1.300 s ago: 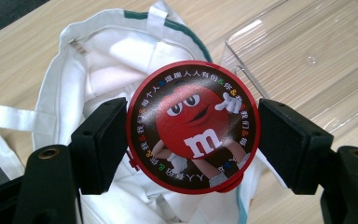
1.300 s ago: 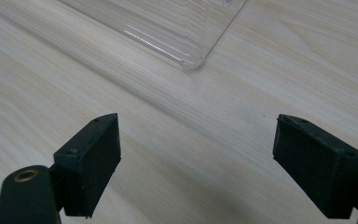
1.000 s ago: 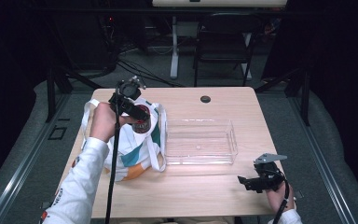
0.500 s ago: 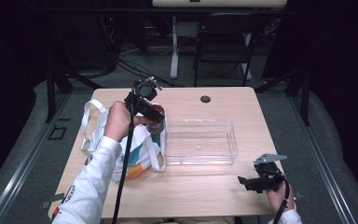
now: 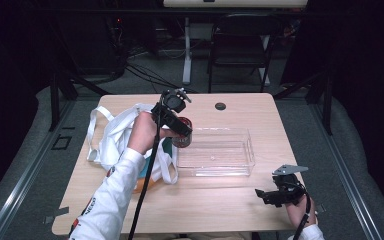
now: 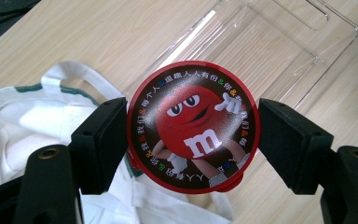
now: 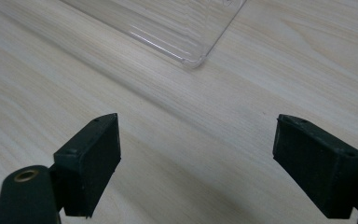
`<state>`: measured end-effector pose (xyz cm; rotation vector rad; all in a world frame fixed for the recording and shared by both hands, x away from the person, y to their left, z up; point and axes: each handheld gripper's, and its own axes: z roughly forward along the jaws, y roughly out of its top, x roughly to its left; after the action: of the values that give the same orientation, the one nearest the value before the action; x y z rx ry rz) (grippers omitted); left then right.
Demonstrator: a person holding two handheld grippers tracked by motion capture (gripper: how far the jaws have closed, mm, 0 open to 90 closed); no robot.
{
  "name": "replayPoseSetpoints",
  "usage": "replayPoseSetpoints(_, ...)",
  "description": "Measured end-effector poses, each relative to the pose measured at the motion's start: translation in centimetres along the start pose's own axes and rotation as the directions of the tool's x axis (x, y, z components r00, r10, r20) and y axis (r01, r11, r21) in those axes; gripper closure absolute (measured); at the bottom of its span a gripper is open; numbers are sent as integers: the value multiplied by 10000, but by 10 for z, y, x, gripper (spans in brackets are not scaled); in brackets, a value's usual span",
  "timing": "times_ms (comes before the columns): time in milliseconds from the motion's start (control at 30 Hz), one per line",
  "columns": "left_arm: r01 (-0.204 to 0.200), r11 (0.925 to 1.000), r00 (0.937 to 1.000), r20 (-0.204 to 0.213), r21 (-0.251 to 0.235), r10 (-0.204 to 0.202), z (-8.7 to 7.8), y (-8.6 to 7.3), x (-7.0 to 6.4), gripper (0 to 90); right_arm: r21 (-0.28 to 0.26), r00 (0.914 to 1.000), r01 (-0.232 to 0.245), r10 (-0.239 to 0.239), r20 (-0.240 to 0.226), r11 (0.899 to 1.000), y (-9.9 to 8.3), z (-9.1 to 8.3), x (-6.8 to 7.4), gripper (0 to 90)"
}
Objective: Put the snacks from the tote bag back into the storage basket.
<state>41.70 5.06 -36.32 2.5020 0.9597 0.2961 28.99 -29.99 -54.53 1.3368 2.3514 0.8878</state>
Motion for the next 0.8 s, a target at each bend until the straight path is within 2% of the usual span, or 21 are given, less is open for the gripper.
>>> replayPoseSetpoints(300,-68,9999,9997,242,74,66,16,2,-8,272,3,10000,-6,6,5,10000,0,0,0,147)
replayPoseSetpoints(800,42,9997,9965,829,231,-61,44,-6,-17,272,36,10000,12,-12,-51,10000,0,0,0,147)
